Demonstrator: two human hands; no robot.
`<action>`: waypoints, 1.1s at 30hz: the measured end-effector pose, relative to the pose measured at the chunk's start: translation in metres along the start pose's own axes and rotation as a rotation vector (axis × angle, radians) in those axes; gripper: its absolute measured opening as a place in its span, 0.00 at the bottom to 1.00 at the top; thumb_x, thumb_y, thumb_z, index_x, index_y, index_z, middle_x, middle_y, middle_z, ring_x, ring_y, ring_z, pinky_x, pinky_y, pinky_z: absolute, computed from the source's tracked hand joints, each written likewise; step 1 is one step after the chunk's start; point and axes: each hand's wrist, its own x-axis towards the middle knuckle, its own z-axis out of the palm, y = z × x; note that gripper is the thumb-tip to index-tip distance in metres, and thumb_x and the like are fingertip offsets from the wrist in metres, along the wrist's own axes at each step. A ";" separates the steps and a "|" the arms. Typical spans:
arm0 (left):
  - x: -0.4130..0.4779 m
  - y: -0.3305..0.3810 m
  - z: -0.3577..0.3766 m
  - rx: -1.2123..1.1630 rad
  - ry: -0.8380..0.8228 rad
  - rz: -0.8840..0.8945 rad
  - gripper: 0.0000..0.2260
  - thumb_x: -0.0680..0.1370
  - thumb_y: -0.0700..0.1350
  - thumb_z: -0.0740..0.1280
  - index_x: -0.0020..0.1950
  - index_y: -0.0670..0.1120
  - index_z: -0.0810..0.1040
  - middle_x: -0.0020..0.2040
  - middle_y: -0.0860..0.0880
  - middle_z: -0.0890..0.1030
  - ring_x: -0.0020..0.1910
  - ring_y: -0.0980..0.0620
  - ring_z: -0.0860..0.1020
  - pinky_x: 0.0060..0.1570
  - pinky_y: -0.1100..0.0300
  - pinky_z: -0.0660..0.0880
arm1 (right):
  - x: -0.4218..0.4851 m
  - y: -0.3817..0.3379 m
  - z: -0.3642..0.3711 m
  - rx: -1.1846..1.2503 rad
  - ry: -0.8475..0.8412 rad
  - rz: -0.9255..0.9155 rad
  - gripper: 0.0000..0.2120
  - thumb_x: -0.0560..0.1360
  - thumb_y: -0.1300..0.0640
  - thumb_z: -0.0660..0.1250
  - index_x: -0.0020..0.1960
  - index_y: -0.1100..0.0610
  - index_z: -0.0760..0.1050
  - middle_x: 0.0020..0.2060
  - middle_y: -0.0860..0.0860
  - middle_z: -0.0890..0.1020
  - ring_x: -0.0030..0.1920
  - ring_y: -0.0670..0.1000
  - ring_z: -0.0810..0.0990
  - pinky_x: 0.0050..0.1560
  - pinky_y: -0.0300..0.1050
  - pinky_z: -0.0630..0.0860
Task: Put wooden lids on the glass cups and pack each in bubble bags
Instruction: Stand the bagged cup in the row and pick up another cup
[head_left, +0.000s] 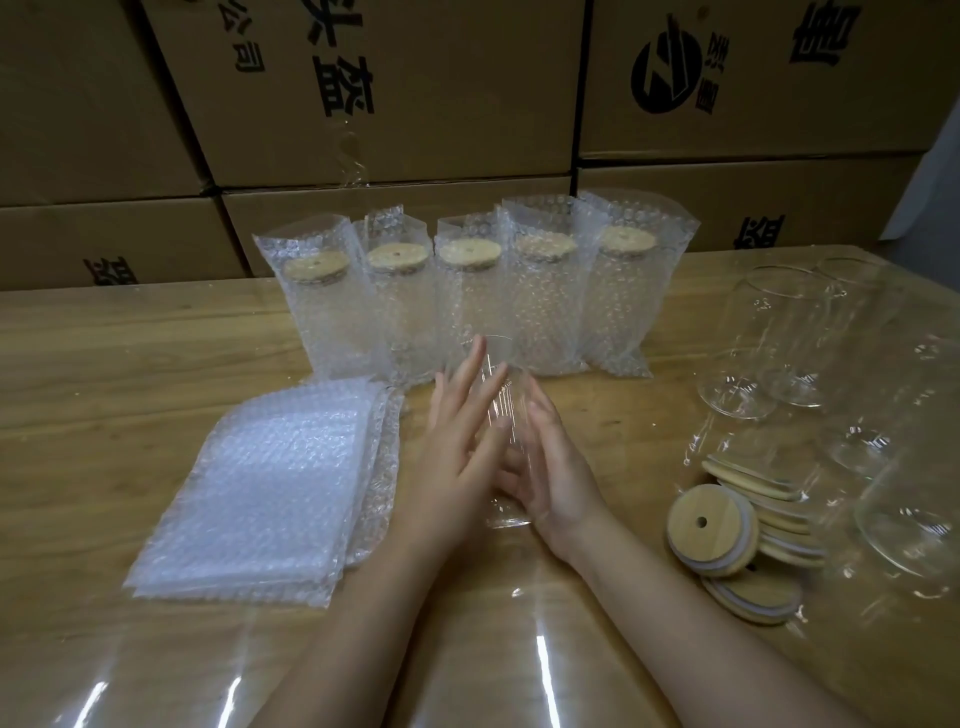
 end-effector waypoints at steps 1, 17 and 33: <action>-0.001 0.004 0.000 0.091 -0.018 0.013 0.21 0.78 0.58 0.56 0.72 0.64 0.63 0.76 0.68 0.54 0.78 0.52 0.44 0.72 0.70 0.42 | 0.000 -0.002 -0.001 -0.003 -0.018 0.005 0.23 0.80 0.45 0.55 0.74 0.41 0.60 0.69 0.47 0.73 0.60 0.55 0.80 0.56 0.52 0.78; -0.006 0.001 0.009 -0.120 0.129 -0.060 0.28 0.76 0.54 0.63 0.73 0.65 0.55 0.79 0.54 0.46 0.75 0.52 0.62 0.68 0.47 0.70 | -0.004 0.008 0.005 -0.496 0.177 -0.480 0.18 0.81 0.57 0.55 0.69 0.46 0.65 0.73 0.48 0.66 0.74 0.43 0.61 0.72 0.38 0.60; 0.004 -0.012 0.002 -0.843 0.071 -0.413 0.37 0.67 0.48 0.70 0.75 0.55 0.61 0.64 0.41 0.76 0.53 0.44 0.82 0.51 0.51 0.79 | -0.003 0.006 0.006 -0.271 0.056 -0.232 0.21 0.78 0.48 0.57 0.68 0.33 0.61 0.74 0.42 0.62 0.70 0.34 0.64 0.68 0.34 0.64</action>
